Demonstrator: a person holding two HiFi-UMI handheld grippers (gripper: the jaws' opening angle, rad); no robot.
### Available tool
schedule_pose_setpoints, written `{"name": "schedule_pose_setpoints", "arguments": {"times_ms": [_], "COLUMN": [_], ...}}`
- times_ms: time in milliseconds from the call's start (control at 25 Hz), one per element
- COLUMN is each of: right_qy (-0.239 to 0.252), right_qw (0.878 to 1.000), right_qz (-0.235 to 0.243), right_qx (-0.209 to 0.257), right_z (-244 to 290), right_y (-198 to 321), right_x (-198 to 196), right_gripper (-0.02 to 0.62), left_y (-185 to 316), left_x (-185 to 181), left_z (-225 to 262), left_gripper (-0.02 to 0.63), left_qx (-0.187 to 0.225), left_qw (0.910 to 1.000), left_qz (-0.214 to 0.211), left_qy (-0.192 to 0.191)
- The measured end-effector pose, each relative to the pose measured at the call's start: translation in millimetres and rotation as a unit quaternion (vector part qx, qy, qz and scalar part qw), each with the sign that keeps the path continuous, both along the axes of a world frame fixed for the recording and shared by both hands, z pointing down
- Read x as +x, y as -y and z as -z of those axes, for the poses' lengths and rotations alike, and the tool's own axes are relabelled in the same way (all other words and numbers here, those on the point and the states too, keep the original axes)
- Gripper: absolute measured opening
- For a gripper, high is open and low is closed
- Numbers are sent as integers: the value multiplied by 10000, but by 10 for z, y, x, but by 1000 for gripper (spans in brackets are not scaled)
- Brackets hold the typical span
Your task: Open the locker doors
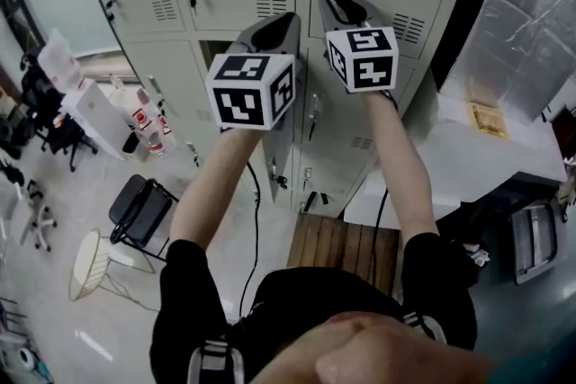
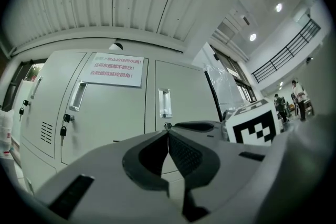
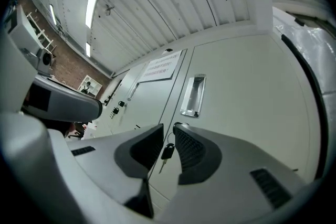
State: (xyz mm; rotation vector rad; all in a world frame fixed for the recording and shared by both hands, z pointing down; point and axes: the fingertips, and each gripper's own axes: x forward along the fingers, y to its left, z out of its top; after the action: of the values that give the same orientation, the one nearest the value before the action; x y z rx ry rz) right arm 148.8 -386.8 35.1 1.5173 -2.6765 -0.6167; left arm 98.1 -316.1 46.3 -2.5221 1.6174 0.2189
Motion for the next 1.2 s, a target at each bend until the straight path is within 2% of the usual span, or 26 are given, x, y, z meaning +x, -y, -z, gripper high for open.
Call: {"name": "schedule_pose_setpoints", "arguments": {"times_ms": [200,360,640,960,1200], "right_qy": [-149,-53,22,1058,2219], "right_qw": [9997,9995,9992,9929,9706], "right_qz": [-192,-300,-405,-69,245], "right_qx": [80,-33,-27,-546,-901], "right_z": [37,61,73,74,86], "right_y": [68,117,148,174,166], "right_x": [-49,-49,-17,46,82], "right_gripper": [81,63,47,37,37], "left_y": [-28,-49,-99,-142,-191], "left_x": [-78,-54,-14,0,-3], "left_z": [55,62,89,36,29], "left_gripper": [9,9,9,9,9], "left_qx": [73,22,73,19,22], "left_qw": [10000,9998,9996,9996,9995], "left_qz": [13,-167,-226,-283,-316], "left_qy": [-31,-122,-117,-85,-54]}}
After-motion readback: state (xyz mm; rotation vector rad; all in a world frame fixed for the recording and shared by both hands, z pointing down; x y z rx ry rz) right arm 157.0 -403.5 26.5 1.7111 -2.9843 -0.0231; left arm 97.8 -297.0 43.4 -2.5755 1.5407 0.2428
